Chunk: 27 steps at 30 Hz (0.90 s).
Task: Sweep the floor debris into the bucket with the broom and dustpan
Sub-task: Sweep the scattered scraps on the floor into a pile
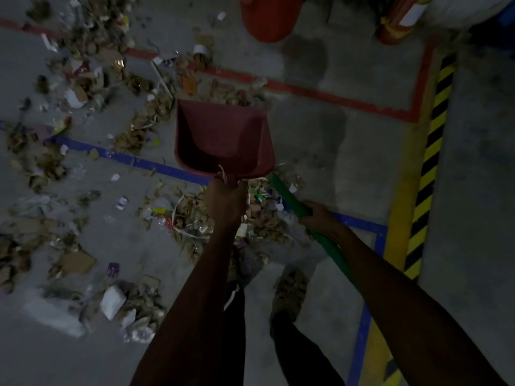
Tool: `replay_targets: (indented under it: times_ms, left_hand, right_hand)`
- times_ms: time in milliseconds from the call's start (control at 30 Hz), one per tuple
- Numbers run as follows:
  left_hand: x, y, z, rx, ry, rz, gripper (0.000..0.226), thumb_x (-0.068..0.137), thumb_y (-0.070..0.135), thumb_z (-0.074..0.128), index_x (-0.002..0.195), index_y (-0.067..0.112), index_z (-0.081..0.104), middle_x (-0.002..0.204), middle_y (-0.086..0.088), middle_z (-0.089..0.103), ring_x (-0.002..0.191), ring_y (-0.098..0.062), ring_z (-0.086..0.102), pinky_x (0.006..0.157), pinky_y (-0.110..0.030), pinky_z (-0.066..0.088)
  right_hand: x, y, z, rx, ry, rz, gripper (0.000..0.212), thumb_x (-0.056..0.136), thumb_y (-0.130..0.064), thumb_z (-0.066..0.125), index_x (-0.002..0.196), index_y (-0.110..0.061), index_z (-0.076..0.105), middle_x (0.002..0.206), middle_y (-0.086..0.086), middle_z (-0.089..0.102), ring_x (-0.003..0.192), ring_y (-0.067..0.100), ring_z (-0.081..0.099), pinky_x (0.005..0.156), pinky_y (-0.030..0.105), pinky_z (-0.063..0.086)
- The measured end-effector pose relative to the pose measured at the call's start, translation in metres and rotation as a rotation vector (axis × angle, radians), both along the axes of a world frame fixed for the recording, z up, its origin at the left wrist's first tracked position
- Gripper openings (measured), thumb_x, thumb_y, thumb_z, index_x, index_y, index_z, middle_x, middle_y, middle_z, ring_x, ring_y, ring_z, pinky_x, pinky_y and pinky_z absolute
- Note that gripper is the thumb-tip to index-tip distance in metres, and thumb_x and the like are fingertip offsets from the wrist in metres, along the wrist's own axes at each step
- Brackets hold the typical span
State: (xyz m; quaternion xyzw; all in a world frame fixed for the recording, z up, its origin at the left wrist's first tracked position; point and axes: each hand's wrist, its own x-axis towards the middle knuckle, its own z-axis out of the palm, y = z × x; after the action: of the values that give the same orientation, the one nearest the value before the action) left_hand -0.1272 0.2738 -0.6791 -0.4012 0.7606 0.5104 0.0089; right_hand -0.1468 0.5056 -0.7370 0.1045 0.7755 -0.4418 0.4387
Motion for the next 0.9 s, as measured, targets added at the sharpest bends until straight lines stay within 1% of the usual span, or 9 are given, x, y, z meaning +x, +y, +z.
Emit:
replay_targets:
  times_ms: [67, 133, 300, 400, 467, 567, 667, 767, 900]
  left_hand:
    - [0.000, -0.004, -0.010, -0.093, -0.004, 0.018, 0.030, 0.067, 0.043, 0.063, 0.070, 0.015, 0.055, 0.058, -0.005, 0.059, 0.054, -0.033, 0.064, 0.049, -0.054, 0.055]
    - [-0.005, -0.005, -0.010, -0.121, 0.007, 0.042, 0.029, 0.066, 0.041, 0.060, 0.066, 0.014, 0.050, 0.058, -0.008, 0.057, 0.057, -0.038, 0.064, 0.049, -0.055, 0.054]
    - [-0.030, 0.002, -0.010, -0.147, 0.042, 0.048, 0.036, 0.066, 0.046, 0.058, 0.065, 0.011, 0.051, 0.063, -0.019, 0.059, 0.058, -0.038, 0.064, 0.049, -0.054, 0.054]
    - [-0.047, 0.011, -0.015, -0.148, 0.031, 0.046, 0.044, 0.065, 0.050, 0.059, 0.068, 0.007, 0.053, 0.067, -0.021, 0.061, 0.059, -0.039, 0.064, 0.051, -0.055, 0.055]
    - [-0.057, 0.020, -0.015, -0.145, 0.029, 0.032, 0.047, 0.065, 0.050, 0.058, 0.070, 0.004, 0.055, 0.065, -0.017, 0.061, 0.057, -0.038, 0.064, 0.050, -0.053, 0.055]
    - [-0.072, 0.033, -0.016, -0.151, 0.040, 0.009, 0.039, 0.067, 0.047, 0.060, 0.066, 0.009, 0.055, 0.060, -0.010, 0.058, 0.055, -0.034, 0.065, 0.048, -0.051, 0.054]
    - [-0.080, 0.039, -0.026, -0.133, 0.031, 0.017, 0.034, 0.064, 0.047, 0.060, 0.065, 0.015, 0.049, 0.068, -0.017, 0.060, 0.064, -0.039, 0.066, 0.054, -0.056, 0.056]
    - [-0.085, 0.041, -0.028, -0.125, -0.004, 0.040, 0.036, 0.061, 0.049, 0.060, 0.065, 0.015, 0.047, 0.072, -0.020, 0.060, 0.065, -0.043, 0.065, 0.056, -0.060, 0.056]
    - [-0.090, 0.029, -0.024, -0.108, -0.018, 0.072, 0.043, 0.066, 0.052, 0.064, 0.065, 0.011, 0.051, 0.063, -0.012, 0.059, 0.057, -0.036, 0.065, 0.047, -0.055, 0.054]
  right_hand:
    - [-0.005, 0.003, -0.002, -0.013, 0.068, -0.040, 0.033, 0.097, -0.004, 0.061, 0.127, -0.016, 0.057, 0.087, -0.002, 0.060, 0.049, -0.005, 0.059, 0.044, 0.012, 0.043]
    - [-0.010, 0.011, -0.010, 0.021, 0.104, -0.088, 0.041, 0.095, -0.003, 0.063, 0.135, -0.011, 0.057, 0.090, 0.003, 0.064, 0.046, -0.004, 0.058, 0.044, 0.016, 0.045]
    - [-0.025, 0.051, -0.027, 0.148, 0.181, -0.291, 0.060, 0.094, -0.004, 0.065, 0.149, -0.012, 0.044, 0.107, 0.015, 0.067, 0.063, 0.029, 0.064, 0.051, 0.030, 0.049]
    - [-0.038, 0.077, -0.042, 0.211, 0.202, -0.353, 0.062, 0.094, -0.008, 0.063, 0.152, -0.016, 0.041, 0.121, 0.020, 0.065, 0.084, 0.036, 0.067, 0.069, 0.041, 0.058]
    - [-0.055, 0.084, -0.052, 0.256, 0.165, -0.377, 0.054, 0.096, -0.006, 0.061, 0.148, -0.011, 0.045, 0.123, 0.021, 0.062, 0.087, 0.036, 0.064, 0.076, 0.045, 0.058]
    - [-0.088, 0.077, -0.068, 0.296, 0.045, -0.352, 0.046, 0.097, -0.006, 0.060, 0.141, 0.002, 0.049, 0.115, 0.022, 0.061, 0.076, 0.029, 0.059, 0.066, 0.038, 0.052]
    - [-0.107, 0.054, -0.078, 0.275, 0.040, -0.218, 0.047, 0.096, -0.008, 0.061, 0.139, 0.006, 0.049, 0.121, 0.025, 0.062, 0.086, 0.034, 0.063, 0.077, 0.045, 0.057]
    - [-0.120, 0.026, -0.070, 0.191, 0.054, -0.074, 0.044, 0.094, -0.010, 0.066, 0.135, 0.001, 0.057, 0.105, 0.016, 0.065, 0.068, 0.021, 0.061, 0.055, 0.031, 0.052]
    - [-0.131, 0.002, -0.052, 0.082, 0.081, -0.019, 0.055, 0.090, -0.005, 0.068, 0.143, -0.007, 0.053, 0.120, 0.018, 0.065, 0.065, 0.016, 0.058, 0.050, 0.026, 0.048]
